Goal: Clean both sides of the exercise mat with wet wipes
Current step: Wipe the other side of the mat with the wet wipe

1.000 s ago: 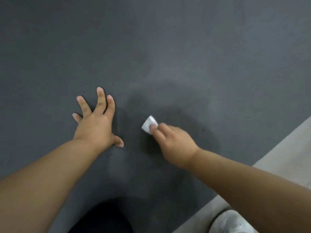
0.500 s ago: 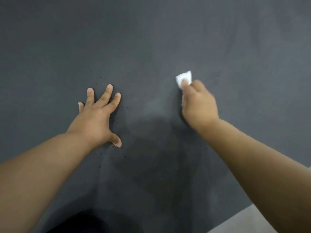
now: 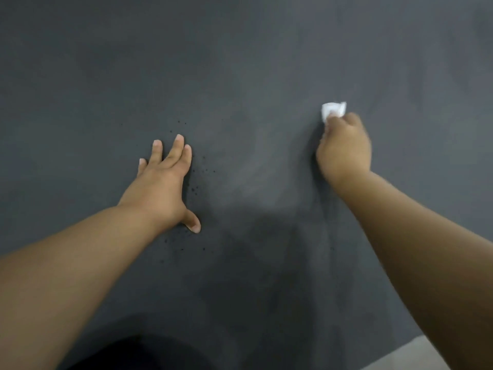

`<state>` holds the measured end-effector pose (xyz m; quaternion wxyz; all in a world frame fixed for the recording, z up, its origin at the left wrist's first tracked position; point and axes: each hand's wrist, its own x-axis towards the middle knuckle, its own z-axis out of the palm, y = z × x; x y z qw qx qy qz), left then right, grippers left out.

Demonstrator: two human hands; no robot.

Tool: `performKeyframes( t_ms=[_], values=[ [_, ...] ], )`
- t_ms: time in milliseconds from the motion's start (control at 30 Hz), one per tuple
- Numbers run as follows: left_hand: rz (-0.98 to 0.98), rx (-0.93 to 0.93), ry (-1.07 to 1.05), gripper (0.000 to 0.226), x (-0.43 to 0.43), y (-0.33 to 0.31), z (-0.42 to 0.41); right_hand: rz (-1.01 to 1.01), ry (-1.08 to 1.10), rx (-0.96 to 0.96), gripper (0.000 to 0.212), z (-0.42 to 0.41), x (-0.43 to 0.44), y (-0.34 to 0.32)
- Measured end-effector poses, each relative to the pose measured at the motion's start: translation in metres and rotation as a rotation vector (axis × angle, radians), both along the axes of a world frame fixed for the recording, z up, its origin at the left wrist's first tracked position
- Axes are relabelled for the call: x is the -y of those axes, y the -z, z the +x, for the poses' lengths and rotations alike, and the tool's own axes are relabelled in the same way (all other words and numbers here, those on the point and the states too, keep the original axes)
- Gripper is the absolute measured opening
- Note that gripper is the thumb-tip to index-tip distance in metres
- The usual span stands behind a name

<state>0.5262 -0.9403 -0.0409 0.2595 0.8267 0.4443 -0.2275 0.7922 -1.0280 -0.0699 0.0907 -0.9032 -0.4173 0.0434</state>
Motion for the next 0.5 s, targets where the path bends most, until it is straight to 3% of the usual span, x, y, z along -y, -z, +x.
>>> performKeyframes(
  t_ms=[167,267,333,433,500],
  values=[
    [-0.005,0.0,-0.031,0.147,0.0,-0.001,0.001,0.143,-0.729,-0.151,0.043,-0.105,0.011,0.013],
    [-0.005,0.007,-0.038,0.147,-0.001,-0.002,0.002,0.09,-0.94,-0.111,0.026,-0.092,0.005,0.007],
    [-0.003,0.006,-0.033,0.147,-0.001,-0.002,0.003,0.065,-0.752,-0.027,0.026,-0.058,-0.009,0.006],
    [-0.018,0.002,-0.051,0.146,-0.001,-0.003,0.004,0.031,-0.166,0.046,0.035,-0.002,-0.024,-0.004],
    [-0.015,-0.012,-0.047,0.146,-0.001,-0.004,0.005,0.013,0.0,0.008,0.035,0.004,-0.027,-0.003]
  ],
)
